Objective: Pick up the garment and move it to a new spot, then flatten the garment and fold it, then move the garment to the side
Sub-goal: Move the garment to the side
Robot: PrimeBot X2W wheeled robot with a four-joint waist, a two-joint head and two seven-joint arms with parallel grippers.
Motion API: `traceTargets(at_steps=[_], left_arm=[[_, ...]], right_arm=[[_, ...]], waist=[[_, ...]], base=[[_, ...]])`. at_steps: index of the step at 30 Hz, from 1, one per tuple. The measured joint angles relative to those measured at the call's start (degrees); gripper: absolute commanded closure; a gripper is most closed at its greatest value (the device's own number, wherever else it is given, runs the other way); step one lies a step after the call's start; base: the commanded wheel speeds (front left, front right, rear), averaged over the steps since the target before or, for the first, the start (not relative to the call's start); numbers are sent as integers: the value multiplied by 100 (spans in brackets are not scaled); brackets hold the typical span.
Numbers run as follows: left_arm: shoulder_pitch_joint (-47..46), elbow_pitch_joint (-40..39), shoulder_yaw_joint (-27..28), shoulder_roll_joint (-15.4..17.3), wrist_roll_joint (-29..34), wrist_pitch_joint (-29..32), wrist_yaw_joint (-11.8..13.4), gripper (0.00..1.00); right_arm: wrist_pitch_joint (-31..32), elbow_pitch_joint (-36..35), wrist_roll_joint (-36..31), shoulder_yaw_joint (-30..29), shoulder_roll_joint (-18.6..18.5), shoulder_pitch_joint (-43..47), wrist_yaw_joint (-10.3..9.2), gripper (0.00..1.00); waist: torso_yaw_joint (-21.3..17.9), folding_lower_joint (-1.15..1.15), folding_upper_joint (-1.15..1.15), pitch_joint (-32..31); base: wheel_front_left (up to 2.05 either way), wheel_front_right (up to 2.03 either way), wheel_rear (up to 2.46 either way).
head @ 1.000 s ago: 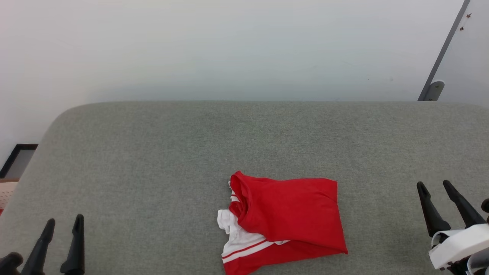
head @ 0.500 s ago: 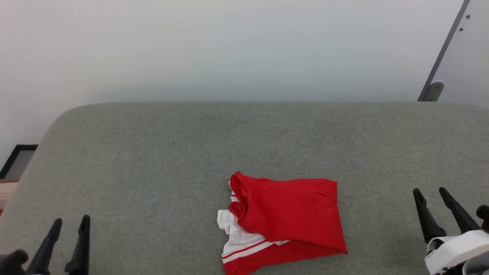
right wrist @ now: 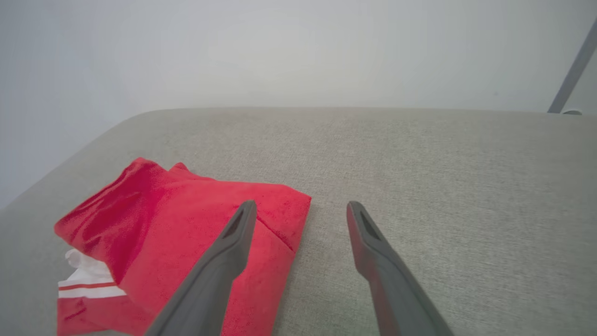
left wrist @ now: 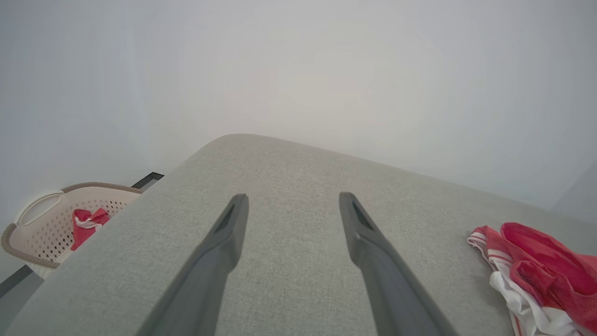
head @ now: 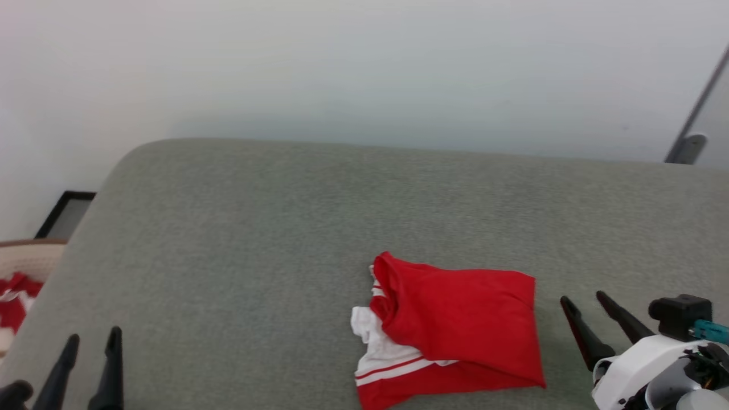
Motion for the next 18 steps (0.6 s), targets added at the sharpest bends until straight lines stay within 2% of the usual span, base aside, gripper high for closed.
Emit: traceTargets(at_steps=[6,18], left_arm=[[37,14,-74,-91,20,0,13,0],[-186,140,-286,-276,16,0,-14,0]], right_arm=[[532,277,74,113,-3,-128,1,0],[2256,1133,140,-159,204,-476,0,0]], waist=[[356,0,0,49],[881,0,0,418]], base=[[0,0,0],[0,0,0]])
